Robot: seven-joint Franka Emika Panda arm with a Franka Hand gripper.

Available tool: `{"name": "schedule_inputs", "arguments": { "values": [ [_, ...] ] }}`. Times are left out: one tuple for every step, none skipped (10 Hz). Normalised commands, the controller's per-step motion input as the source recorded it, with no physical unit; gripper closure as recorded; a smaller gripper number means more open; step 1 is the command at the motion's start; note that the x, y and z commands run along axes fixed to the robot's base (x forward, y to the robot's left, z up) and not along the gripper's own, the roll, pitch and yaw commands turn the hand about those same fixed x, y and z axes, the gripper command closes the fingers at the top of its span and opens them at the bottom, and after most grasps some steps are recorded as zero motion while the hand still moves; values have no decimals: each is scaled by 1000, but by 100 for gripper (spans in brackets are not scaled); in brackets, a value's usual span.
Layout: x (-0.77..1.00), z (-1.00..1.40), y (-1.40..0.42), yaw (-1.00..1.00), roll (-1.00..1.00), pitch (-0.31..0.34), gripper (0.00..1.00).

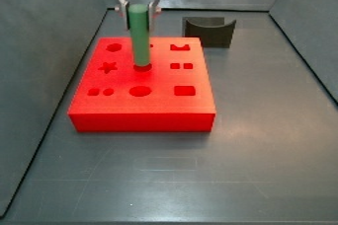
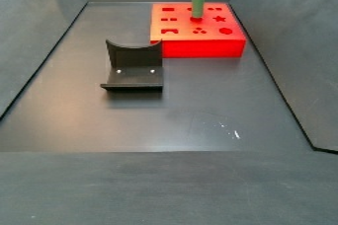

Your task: Insert the round object.

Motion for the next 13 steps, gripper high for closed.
{"name": "schedule_inputs", "arguments": {
  "values": [
    [-103, -306, 0, 0, 0, 0, 100],
    [31, -214, -26, 0, 0, -3, 100],
    [317, -183, 0, 94, 0, -27, 100],
    [223, -234, 0, 77, 46, -14, 100],
    [200, -197, 0, 71, 44, -4, 100],
    [123, -246, 0, 57, 76, 0, 100],
    [0, -203, 0, 0, 31, 0, 100],
    [46, -477, 0, 11, 113, -74, 100],
    [17, -574, -74, 0, 154, -183, 100],
    [97, -537, -103, 0, 180, -250, 100],
    [123, -534, -143, 0, 187, -260, 100],
    [71, -589, -146, 0, 171, -253, 100],
    [6, -654, -140, 0, 149, -250, 100]
  ]
}}
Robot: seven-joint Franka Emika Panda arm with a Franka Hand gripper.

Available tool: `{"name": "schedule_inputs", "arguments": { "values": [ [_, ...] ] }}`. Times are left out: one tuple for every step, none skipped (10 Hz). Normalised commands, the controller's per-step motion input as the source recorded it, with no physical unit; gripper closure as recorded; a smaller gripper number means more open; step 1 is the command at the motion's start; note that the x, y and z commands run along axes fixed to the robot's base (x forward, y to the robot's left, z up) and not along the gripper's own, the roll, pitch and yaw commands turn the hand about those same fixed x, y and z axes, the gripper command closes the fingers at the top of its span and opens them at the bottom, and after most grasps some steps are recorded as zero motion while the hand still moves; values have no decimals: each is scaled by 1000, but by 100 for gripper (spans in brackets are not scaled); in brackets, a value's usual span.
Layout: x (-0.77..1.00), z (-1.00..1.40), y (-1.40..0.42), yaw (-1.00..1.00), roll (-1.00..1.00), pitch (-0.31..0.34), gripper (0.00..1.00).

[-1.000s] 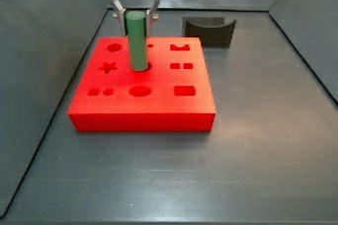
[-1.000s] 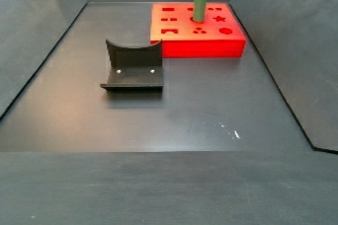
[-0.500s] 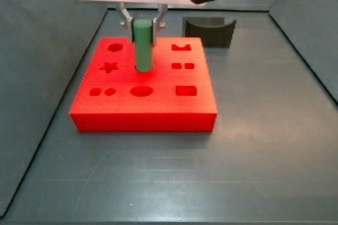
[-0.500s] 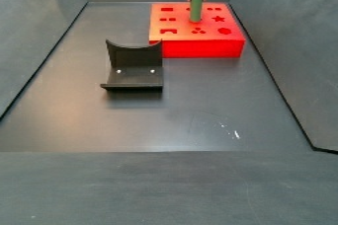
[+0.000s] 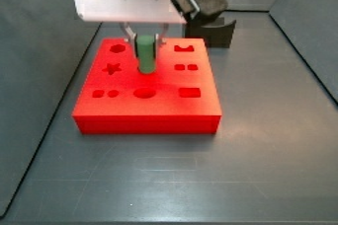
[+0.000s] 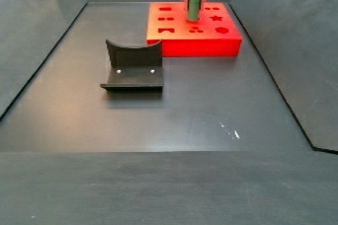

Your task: Insert the round object.

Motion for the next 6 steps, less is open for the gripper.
{"name": "schedule_inputs", "arguments": {
  "values": [
    [0, -703, -129, 17, 136, -237, 100],
    [0, -734, -134, 20, 119, -236, 100],
    [0, -797, -123, 6, 109, -209, 100],
    [0, -469, -123, 0, 74, -94, 100],
    [-3, 0, 0, 0, 1, -11, 100],
    [0, 0, 0, 0, 0, 0, 100]
  ]
}}
